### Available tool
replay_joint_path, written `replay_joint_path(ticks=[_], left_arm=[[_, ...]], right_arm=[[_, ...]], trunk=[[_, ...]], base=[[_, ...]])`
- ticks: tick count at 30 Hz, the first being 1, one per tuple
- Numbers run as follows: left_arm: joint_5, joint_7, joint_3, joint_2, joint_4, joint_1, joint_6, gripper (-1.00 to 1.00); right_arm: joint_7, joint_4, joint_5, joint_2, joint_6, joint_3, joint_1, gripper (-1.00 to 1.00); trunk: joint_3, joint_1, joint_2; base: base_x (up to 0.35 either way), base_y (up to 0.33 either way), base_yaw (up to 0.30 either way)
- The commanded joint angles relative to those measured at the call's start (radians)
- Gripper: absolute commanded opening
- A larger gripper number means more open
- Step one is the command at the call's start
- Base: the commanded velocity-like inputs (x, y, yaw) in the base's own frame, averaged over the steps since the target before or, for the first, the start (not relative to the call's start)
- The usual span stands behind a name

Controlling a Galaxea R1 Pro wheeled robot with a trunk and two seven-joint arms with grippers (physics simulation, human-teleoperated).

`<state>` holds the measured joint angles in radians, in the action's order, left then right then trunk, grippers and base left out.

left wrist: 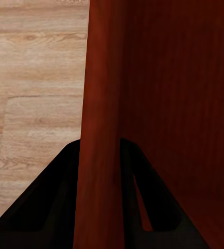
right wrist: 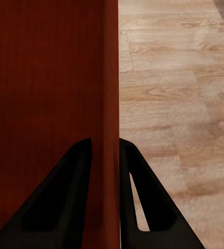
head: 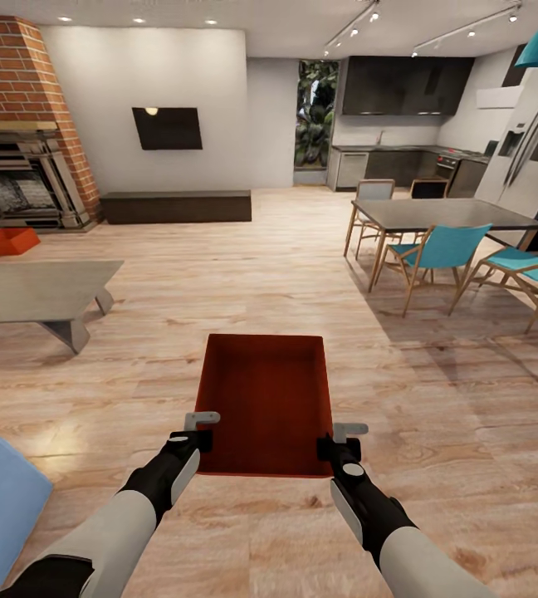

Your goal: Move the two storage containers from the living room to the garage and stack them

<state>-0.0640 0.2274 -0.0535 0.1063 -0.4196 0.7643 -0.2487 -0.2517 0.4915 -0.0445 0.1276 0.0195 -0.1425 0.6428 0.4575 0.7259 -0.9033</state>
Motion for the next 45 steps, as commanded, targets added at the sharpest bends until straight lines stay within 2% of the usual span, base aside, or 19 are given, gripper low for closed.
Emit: replay_joint_path(ticks=[1, 45], left_arm=[[-0.011, 0.009, -0.008, -0.008, 0.001, 0.0, -0.007, -1.0], [-0.011, 0.01, -0.008, -0.009, 0.002, 0.0, -0.007, -1.0]], right_arm=[[-0.008, 0.009, 0.012, -0.002, 0.004, 0.04, 0.001, -1.0], [-0.008, 0.008, 0.011, -0.001, 0.008, 0.04, 0.001, -1.0]], trunk=[[-0.001, 0.0, -0.001], [-0.071, 0.0, -0.001]], base=[[0.0, 0.0, 0.0], [0.0, 0.0, 0.0]])
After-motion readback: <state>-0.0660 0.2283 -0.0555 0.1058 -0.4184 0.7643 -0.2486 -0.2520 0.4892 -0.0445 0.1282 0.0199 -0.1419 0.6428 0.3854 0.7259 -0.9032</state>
